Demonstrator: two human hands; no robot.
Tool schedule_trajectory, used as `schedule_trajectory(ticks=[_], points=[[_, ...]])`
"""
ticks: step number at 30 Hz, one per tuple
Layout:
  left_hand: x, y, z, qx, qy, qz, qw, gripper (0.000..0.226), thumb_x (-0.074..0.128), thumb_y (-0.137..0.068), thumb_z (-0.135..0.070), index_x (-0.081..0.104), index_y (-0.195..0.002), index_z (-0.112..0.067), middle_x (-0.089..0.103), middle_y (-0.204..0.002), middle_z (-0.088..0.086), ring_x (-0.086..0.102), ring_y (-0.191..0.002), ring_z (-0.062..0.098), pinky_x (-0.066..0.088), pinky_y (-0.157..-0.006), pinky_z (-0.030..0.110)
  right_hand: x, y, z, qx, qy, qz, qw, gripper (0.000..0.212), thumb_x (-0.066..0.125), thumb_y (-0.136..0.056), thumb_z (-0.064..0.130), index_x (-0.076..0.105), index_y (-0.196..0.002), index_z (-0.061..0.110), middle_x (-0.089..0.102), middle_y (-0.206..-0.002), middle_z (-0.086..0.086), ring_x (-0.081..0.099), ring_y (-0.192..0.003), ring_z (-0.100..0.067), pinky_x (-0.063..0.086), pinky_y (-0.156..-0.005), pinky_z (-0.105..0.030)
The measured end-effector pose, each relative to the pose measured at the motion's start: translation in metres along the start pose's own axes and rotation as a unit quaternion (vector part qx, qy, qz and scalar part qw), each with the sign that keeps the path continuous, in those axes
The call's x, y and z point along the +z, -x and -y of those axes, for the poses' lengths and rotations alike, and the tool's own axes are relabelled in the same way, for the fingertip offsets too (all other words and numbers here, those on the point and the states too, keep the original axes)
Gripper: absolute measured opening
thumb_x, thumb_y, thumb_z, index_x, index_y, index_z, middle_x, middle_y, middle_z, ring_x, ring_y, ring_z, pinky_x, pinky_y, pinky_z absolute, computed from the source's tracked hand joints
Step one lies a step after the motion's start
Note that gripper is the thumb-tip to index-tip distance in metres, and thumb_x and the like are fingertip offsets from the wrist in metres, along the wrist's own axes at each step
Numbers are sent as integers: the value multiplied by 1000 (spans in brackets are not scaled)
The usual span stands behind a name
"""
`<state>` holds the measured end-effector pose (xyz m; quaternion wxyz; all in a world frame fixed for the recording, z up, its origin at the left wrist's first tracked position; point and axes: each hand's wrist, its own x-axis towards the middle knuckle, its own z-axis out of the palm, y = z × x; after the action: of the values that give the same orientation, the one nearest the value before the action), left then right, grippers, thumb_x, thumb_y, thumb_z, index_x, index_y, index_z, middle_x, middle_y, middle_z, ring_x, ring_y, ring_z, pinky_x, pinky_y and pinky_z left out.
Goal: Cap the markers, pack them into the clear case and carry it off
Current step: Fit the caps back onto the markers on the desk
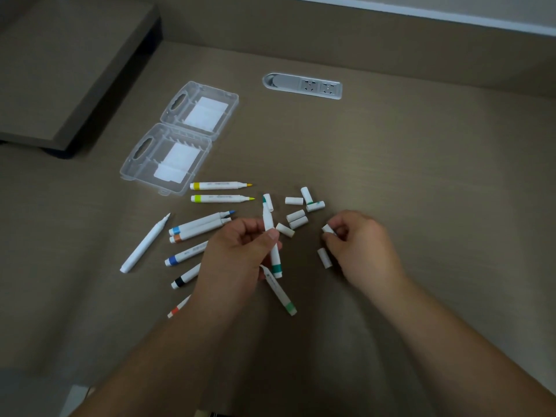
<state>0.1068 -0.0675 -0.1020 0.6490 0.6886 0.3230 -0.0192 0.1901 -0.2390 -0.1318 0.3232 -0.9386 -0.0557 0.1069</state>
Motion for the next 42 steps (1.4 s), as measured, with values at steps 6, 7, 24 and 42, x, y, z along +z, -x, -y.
schedule_trajectory(ticks=[6, 7, 24, 42], points=[[3, -5, -5, -8, 4, 4, 1000, 10, 65, -93, -22, 68, -101, -19, 76, -76, -6, 67, -59, 1, 49, -50, 21, -12, 34, 5, -66, -159, 48, 984, 20, 73, -82, 6, 67, -83, 25, 59, -65, -7, 46, -51, -7, 39, -50, -19], [4, -6, -6, -7, 4, 5, 1000, 10, 65, -93, -22, 68, -101, -19, 76, -75, -7, 66, -59, 1, 50, -50, 21, -12, 36, 6, -65, -170, 48, 982, 21, 74, -81, 6, 68, -82, 26, 59, -66, -10, 46, -52, -11, 40, -50, -21], [-5, -3, -2, -3, 10, -4, 1000, 8, 64, -93, -22, 69, -98, -19, 75, -75, -4, 63, -56, 0, 47, -51, 22, 1, 8, -4, -107, 88, -77, 987, 22, 71, -78, 14, 76, -99, 17, 62, -94, -2, 63, -84, -23, 53, -79, -32], [-18, 1, 6, -11, 35, -27, 999, 7, 65, -92, -21, 68, -98, -22, 75, -73, -7, 64, -56, -1, 47, -47, 17, 17, 19, 48, 24, -100, 40, 994, 5, 75, -83, 21, 73, -79, 18, 68, -77, 0, 61, -69, -10, 50, -62, -24]])
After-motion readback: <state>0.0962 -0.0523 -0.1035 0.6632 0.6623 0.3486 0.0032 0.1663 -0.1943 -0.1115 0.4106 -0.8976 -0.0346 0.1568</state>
